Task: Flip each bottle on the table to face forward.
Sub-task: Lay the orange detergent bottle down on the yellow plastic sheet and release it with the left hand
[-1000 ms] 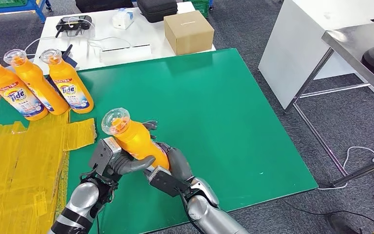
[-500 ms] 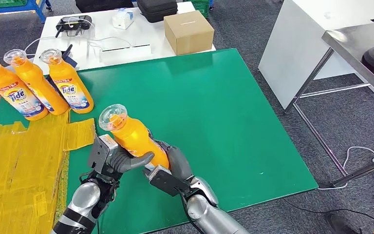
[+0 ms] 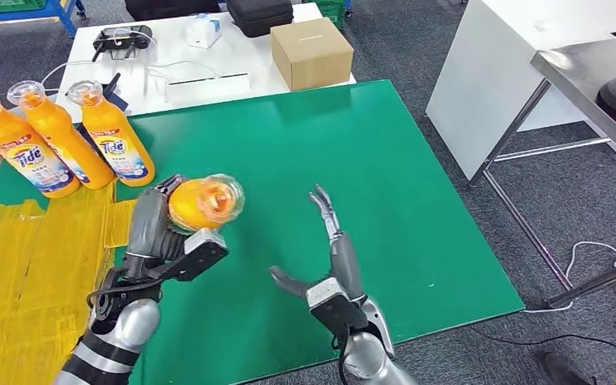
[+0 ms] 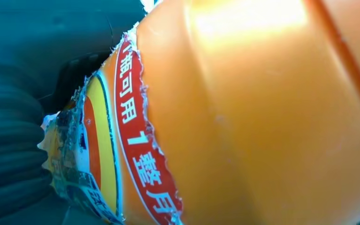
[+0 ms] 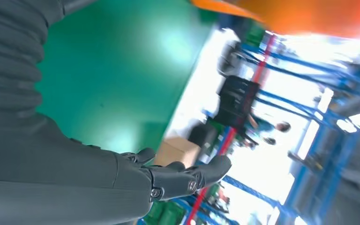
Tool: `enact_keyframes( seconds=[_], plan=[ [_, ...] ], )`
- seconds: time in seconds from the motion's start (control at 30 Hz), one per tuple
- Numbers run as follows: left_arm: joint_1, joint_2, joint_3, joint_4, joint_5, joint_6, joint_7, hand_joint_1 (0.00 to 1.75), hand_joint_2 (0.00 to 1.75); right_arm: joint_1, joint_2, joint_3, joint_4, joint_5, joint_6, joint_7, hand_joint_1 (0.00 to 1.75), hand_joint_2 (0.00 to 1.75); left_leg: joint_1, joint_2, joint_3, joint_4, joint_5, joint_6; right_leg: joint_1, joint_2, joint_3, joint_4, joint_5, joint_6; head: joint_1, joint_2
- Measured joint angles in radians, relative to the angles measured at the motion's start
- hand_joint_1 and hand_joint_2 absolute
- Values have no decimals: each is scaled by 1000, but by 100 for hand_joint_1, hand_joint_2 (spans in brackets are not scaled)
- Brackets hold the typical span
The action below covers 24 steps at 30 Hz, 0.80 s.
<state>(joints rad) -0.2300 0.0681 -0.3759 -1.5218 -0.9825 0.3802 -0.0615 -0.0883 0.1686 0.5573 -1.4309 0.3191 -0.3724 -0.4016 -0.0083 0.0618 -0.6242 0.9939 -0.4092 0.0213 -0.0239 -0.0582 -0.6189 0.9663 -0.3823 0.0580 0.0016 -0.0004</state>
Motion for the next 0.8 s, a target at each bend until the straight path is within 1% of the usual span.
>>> enact_keyframes(
  seconds=[0.07,0.1,0.17,0.23,0.33,0.5,0.57,0.63,0.8],
  plan=[
    [-14,37,5,10,-197,-63,104,175,175,30,-8,-25,-82,-8,-1,-14,0,175,0,0,0,0,0,0,0,0,0,0,0,0,0,0],
    [-27,60,8,21,-256,-109,141,175,175,43,-14,-38,-125,-7,0,-17,0,175,0,0,0,0,0,0,0,0,0,0,0,0,0,0],
    [-55,109,22,52,-284,-175,165,175,175,67,-24,-59,-200,-5,3,-17,0,175,1,2,0,0,0,0,1,1,-1,0,0,0,0,0],
    [-77,146,39,78,-282,-197,163,175,175,85,-32,-74,-253,-3,6,-16,0,175,1,4,0,0,0,0,1,2,-1,0,0,0,0,0],
    [-92,172,51,95,-282,-202,158,175,175,98,-38,-83,-293,-1,7,-16,0,175,1,3,0,0,1,0,1,2,-1,0,0,0,0,0],
    [-95,187,54,103,-291,-213,164,175,175,108,-41,-91,-324,3,6,-17,0,175,0,3,0,0,0,0,0,2,-1,0,0,0,0,0],
    [-101,197,55,108,-322,-241,196,175,175,111,-42,-94,-333,17,-2,-23,0,175,0,3,0,0,0,0,0,2,-1,0,0,0,0,0],
    [-115,218,60,127,-360,-281,235,175,175,113,-44,-97,-346,41,-17,-26,0,175,0,3,0,0,0,0,0,2,-1,0,0,0,0,0],
    [-168,278,94,224,-416,-333,278,175,175,114,-57,-112,-384,71,-38,13,0,175,1,4,0,0,1,-1,1,2,-1,0,0,0,0,0]
  ],
)
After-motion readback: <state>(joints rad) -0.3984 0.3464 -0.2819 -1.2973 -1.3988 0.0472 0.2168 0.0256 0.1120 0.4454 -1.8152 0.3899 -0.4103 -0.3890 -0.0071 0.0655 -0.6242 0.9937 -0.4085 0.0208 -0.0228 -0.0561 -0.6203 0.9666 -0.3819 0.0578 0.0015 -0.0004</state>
